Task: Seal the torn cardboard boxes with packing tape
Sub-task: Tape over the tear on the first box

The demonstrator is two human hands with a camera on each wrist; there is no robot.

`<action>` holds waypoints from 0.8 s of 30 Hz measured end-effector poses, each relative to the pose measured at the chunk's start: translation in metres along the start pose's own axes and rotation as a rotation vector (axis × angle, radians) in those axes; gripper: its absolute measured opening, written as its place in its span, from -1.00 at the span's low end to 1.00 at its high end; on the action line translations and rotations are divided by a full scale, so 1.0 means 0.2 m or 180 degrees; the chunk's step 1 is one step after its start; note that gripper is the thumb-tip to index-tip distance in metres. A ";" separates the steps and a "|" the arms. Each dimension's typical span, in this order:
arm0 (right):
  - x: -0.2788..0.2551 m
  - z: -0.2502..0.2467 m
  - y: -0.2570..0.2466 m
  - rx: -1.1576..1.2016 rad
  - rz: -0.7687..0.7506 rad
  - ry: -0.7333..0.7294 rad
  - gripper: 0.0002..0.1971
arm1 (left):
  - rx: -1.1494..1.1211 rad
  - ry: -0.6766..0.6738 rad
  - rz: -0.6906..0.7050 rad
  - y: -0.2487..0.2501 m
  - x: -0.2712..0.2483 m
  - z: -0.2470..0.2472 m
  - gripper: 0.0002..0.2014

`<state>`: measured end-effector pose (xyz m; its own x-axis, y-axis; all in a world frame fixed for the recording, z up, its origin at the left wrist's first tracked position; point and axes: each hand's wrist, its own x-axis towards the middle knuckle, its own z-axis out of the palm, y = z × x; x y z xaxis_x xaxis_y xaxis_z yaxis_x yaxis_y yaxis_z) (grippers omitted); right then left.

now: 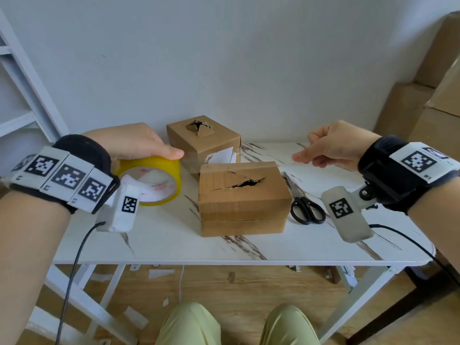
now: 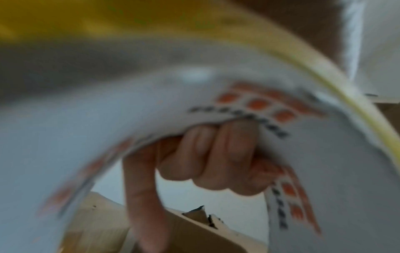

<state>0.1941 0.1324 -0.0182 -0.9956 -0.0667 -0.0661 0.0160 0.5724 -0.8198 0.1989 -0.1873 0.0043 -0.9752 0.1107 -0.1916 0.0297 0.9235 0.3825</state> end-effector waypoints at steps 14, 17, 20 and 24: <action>0.00 0.00 0.08 -0.0235 0.0220 -0.0092 -0.50 | 0.0392 -0.0068 -0.0196 -0.01 0.04 0.09 -0.49; -0.01 -0.01 0.08 -0.0203 0.0234 -0.0098 -0.48 | 0.0492 -0.0096 -0.0193 0.00 0.05 0.09 -0.51; 0.00 -0.01 0.08 -0.0191 0.0237 -0.0093 -0.46 | 0.0519 -0.0093 -0.0199 0.00 0.06 0.10 -0.52; 0.00 0.00 0.10 -0.0209 0.0287 -0.0112 -0.47 | 0.0594 -0.0109 -0.0211 0.00 0.06 0.11 -0.50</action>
<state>0.1946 0.1436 -0.0336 -0.9865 -0.0405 -0.1585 0.0980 0.6295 -0.7708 0.1920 -0.1773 -0.0185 -0.9684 0.0569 -0.2427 0.0089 0.9809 0.1945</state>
